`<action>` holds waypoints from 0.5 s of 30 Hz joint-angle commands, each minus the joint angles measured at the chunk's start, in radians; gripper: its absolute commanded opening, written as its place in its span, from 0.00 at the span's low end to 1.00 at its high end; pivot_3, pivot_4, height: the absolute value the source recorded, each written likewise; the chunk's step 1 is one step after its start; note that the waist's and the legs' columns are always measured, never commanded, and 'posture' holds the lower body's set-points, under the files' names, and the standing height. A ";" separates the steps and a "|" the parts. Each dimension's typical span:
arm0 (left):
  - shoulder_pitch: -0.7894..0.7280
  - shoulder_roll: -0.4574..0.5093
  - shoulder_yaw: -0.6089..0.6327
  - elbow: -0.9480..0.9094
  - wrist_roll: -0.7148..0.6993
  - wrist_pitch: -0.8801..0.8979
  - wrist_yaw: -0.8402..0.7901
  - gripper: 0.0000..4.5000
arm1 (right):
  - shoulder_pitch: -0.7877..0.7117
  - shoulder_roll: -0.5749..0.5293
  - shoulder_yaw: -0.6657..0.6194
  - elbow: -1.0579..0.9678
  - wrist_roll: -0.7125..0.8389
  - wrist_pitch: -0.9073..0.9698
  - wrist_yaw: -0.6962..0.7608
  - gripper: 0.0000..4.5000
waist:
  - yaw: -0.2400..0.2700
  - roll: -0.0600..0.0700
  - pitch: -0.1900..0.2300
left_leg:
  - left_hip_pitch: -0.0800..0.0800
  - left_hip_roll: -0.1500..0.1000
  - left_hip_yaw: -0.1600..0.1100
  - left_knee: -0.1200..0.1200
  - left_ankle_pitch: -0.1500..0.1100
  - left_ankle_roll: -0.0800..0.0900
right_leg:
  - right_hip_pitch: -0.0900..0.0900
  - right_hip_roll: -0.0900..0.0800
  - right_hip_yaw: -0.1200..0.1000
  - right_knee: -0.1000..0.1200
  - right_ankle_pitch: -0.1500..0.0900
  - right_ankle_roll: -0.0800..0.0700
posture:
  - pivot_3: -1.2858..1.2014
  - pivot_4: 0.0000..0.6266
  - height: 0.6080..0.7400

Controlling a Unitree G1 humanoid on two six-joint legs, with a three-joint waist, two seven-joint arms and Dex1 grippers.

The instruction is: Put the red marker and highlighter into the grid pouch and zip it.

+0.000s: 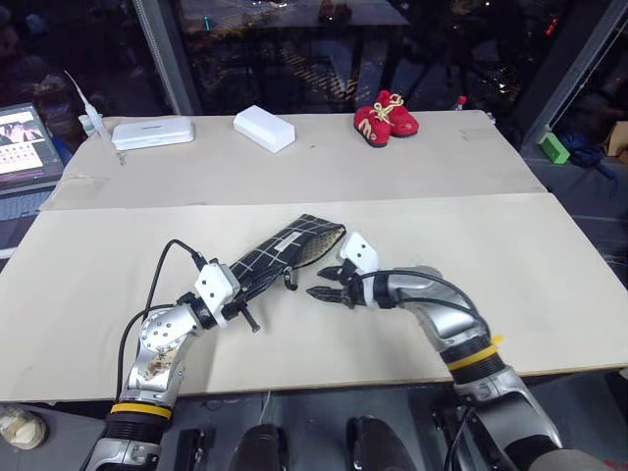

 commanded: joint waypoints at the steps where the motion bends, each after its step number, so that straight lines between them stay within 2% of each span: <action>1: -0.015 0.002 0.008 -0.041 -0.001 -0.001 0.007 0.00 | -0.015 -0.012 0.015 -0.075 0.048 0.041 0.074 0.57 | 0.001 0.000 0.000 | 0.000 0.000 0.000 0.000 0.000 0.000 | 0.000 0.000 0.000 0.000 0.000 0.000 | 0.52 0.24 1.00; 8: -0.021 -0.006 0.001 -0.071 0.001 0.025 0.023 0.00 | 0.000 0.027 0.068 -0.135 0.092 0.114 0.111 0.57 | -0.003 0.000 0.000 | 0.001 0.000 -0.001 0.000 0.000 0.000 | 0.001 0.001 0.000 0.000 0.000 0.000 | 0.52 0.24 1.00; 15: -0.020 -0.002 0.009 -0.101 -0.011 0.055 0.033 0.00 | -0.053 0.061 0.052 -0.044 0.065 0.088 0.054 0.57 | -0.002 0.000 0.000 | 0.001 0.000 -0.002 0.000 0.000 0.000 | 0.001 0.001 0.000 0.000 0.000 0.000 | 0.52 0.24 1.00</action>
